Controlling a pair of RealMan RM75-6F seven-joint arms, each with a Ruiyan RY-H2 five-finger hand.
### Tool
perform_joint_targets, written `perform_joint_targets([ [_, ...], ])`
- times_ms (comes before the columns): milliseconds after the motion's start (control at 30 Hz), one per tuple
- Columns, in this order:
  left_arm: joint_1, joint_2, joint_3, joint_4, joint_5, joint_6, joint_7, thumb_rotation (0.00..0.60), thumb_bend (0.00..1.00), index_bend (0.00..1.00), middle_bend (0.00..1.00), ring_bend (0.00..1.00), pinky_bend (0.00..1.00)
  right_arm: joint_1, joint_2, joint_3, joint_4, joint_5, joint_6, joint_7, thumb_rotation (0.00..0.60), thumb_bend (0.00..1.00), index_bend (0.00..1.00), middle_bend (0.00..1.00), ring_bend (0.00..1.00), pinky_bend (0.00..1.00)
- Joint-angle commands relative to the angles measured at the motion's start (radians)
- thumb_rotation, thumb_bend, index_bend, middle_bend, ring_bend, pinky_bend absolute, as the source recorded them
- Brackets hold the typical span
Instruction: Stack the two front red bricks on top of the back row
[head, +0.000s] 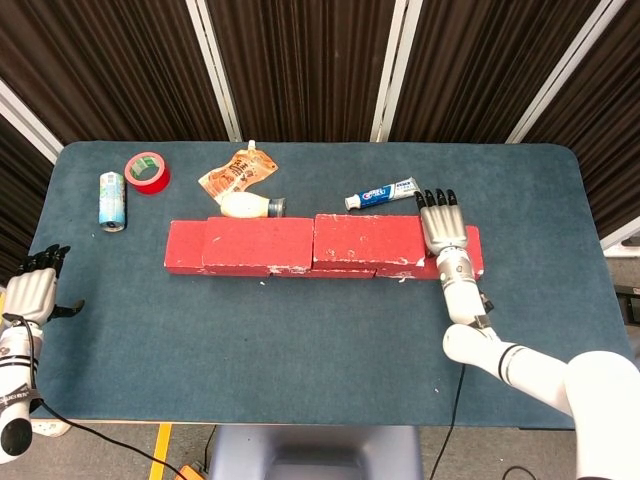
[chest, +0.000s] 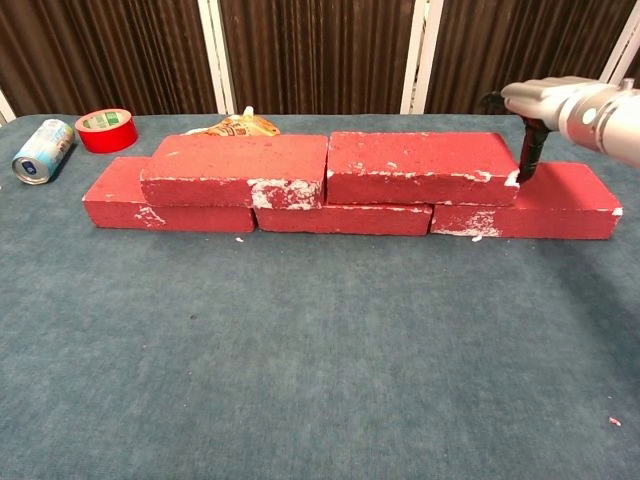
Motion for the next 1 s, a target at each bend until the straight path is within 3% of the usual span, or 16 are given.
perform_joint_targets([
  [33, -0.001, 0.002, -0.001, -0.012, 0.001, 0.008, 0.008, 0.6, 0.26, 0.0, 0.0, 0.0, 0.02, -0.018, 0.046, 0.009, -0.066, -0.013, 0.033, 0.002, 0.6, 0.0, 0.07, 0.16, 0.02, 0.0],
  [200, -0.01, 0.004, -0.002, -0.035, -0.008, 0.008, 0.037, 0.6, 0.26, 0.0, 0.0, 0.0, 0.02, -0.074, 0.162, 0.026, -0.232, -0.063, 0.12, 0.044, 0.6, 0.0, 0.07, 0.16, 0.02, 0.0],
  [367, -0.013, 0.017, -0.005, -0.059, -0.009, 0.018, 0.05, 0.6, 0.26, 0.0, 0.0, 0.0, 0.02, -0.189, 0.329, 0.018, -0.503, -0.179, 0.273, 0.117, 0.6, 0.0, 0.07, 0.16, 0.02, 0.0],
  [467, -0.008, 0.026, -0.004, -0.074, 0.001, 0.029, 0.047, 0.6, 0.27, 0.0, 0.0, 0.0, 0.02, -0.291, 0.417, -0.021, -0.667, -0.325, 0.382, 0.196, 0.6, 0.0, 0.07, 0.16, 0.02, 0.0],
  [600, 0.024, 0.042, 0.016, -0.105, 0.039, 0.062, 0.019, 0.6, 0.28, 0.0, 0.0, 0.0, 0.02, -0.436, 0.486, -0.134, -0.79, -0.55, 0.498, 0.294, 0.6, 0.0, 0.07, 0.16, 0.02, 0.0],
  [700, 0.05, 0.054, 0.026, -0.114, 0.075, 0.09, -0.015, 0.6, 0.28, 0.0, 0.0, 0.0, 0.02, -0.53, 0.486, -0.221, -0.782, -0.699, 0.559, 0.376, 0.6, 0.0, 0.06, 0.16, 0.02, 0.0],
  [800, 0.085, 0.064, 0.032, -0.127, 0.129, 0.147, -0.066, 0.6, 0.29, 0.0, 0.0, 0.0, 0.02, -0.617, 0.44, -0.293, -0.705, -0.813, 0.625, 0.427, 0.6, 0.0, 0.07, 0.16, 0.02, 0.0],
  [1000, 0.163, 0.042, 0.045, -0.111, 0.228, 0.296, -0.145, 0.6, 0.3, 0.0, 0.0, 0.0, 0.02, -0.726, 0.347, -0.361, -0.526, -0.901, 0.672, 0.488, 0.6, 0.0, 0.07, 0.16, 0.02, 0.0],
])
